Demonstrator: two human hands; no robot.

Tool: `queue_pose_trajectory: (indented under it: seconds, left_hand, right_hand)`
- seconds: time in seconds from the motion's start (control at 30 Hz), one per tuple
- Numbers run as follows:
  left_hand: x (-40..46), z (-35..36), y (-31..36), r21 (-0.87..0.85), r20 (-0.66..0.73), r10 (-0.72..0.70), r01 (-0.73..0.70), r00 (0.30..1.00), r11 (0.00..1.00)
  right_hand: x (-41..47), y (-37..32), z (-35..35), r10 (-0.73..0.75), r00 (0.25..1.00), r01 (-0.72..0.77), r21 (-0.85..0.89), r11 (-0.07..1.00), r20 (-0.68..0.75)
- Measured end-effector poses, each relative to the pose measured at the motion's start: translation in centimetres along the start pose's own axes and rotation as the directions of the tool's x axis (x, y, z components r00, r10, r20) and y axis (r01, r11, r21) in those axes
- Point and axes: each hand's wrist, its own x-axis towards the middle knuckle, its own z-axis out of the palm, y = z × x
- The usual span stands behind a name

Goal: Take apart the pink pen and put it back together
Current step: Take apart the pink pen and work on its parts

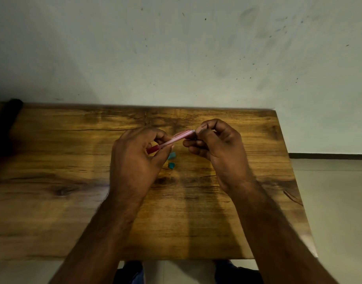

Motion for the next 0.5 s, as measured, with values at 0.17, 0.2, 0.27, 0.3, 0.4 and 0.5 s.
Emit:
queue_pose_trajectory:
  seconds: [0.17,0.2,0.27,0.3,0.4,0.5]
  left_hand:
    - [-0.09,-0.14,-0.18,-0.002,-0.002,0.001,-0.001,1.0,1.0]
    - [-0.08,-0.12,-0.23,-0.005,-0.006,0.003,-0.003,1.0,1.0]
    - [-0.06,-0.17,-0.24,-0.014,-0.006,0.0,0.0,1.0,1.0]
    - [-0.06,-0.19,-0.15,-0.018,-0.005,-0.004,0.004,1.0,1.0]
    - [-0.08,-0.3,0.02,-0.017,-0.005,-0.014,0.014,1.0,1.0]
    - [-0.08,-0.37,0.02,-0.009,0.001,-0.02,0.02,1.0,1.0]
  right_hand:
    - [-0.12,-0.16,-0.04,0.076,0.997,-0.075,-0.028,0.997,0.032]
    - [-0.13,-0.23,-0.06,0.087,0.995,-0.086,-0.023,0.996,0.038]
    - [-0.13,-0.34,-0.02,0.099,0.995,-0.099,0.0,0.995,0.035]
    - [-0.11,-0.37,-0.05,0.099,0.995,-0.099,0.016,0.995,0.025]
    - [0.0,-0.4,-0.2,0.099,0.995,-0.098,0.052,0.994,-0.023]
    - [0.11,-0.32,-0.38,0.115,0.99,-0.107,0.103,0.989,-0.076]
